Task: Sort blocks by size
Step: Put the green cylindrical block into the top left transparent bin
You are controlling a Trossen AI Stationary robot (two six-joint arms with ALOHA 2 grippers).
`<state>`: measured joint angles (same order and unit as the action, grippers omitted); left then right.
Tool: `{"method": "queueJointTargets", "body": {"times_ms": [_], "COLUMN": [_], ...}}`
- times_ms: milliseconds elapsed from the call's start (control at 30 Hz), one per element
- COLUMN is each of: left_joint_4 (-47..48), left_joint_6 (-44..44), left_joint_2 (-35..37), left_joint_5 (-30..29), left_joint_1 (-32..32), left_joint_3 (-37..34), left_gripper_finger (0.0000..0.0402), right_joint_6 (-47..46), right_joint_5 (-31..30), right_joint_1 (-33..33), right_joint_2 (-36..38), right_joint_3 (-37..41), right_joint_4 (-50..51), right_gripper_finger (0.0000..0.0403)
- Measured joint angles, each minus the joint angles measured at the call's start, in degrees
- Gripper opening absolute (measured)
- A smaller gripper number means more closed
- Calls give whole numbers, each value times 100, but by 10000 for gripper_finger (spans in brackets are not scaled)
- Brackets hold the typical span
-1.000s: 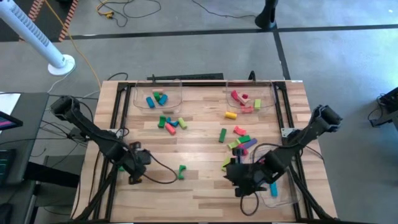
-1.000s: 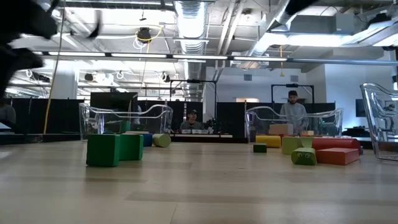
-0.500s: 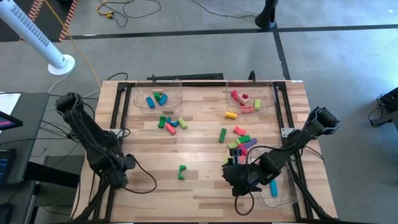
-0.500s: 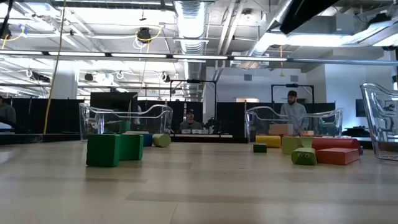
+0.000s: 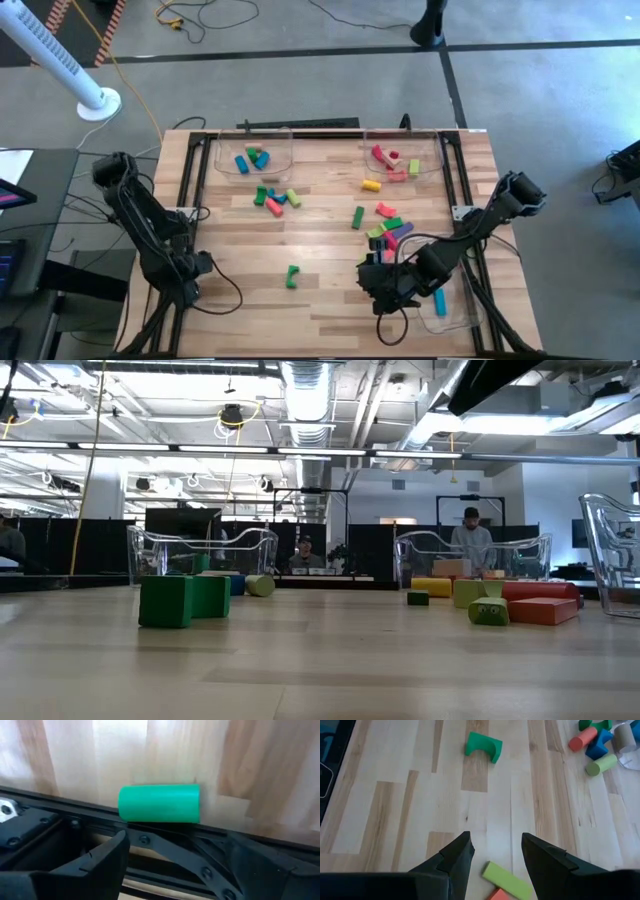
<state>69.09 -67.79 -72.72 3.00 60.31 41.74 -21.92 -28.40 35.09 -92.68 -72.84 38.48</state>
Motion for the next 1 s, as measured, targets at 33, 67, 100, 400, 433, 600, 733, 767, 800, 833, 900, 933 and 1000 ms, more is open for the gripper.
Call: {"method": "queueJointTargets", "body": {"times_ms": [33, 67, 100, 400, 433, 600, 733, 767, 800, 833, 900, 933, 1000], "left_joint_4": [4, 5, 4, -397, -455, -533, -583, -592, -606, -670, -673, -624, -639], "left_joint_6": [56, 114, 193, 713, 737, 915, 1213, 1302, 1386, 1468, 1630, 1719, 1882], "left_joint_2": [-109, -208, -311, -995, -1007, -1010, -1008, -1008, -1010, -1015, -1014, -1013, -1015], "left_joint_5": [6, 25, 47, 48, 47, -23, -170, -182, -178, -162, -168, -174, -233], "left_joint_1": [0, 0, 0, -95, -133, -379, -642, -713, -798, -870, -1005, -1064, -1178], "left_joint_3": [0, 0, 0, -13, -15, -15, -13, -13, -18, -23, 11, 48, 161], "left_gripper_finger": [309, 309, 309, 308, 308, 308, 308, 308, 308, 308, 308, 308, 308], "right_joint_6": [1, 1, 1, 1, 1, 37, 116, 134, 141, 142, 143, 145, 145], "right_joint_5": [0, 0, 0, -4, -4, -8, -13, -13, -13, -14, -15, -17, -17], "right_joint_1": [0, 0, 0, 0, 0, 0, -8, -22, -34, -37, -41, -42, -42], "right_joint_2": [0, 0, 0, 0, 0, 0, 0, 0, 0, 0, 0, 0, 0], "right_joint_3": [0, 0, 0, 0, 0, 0, 0, 0, 0, 0, 0, 0, 0], "right_joint_4": [0, 0, 0, -52, -50, -44, -64, -72, -80, -81, -80, -81, -81], "right_gripper_finger": [202, 202, 202, 202, 202, 202, 202, 202, 202, 202, 202, 202, 202]}}
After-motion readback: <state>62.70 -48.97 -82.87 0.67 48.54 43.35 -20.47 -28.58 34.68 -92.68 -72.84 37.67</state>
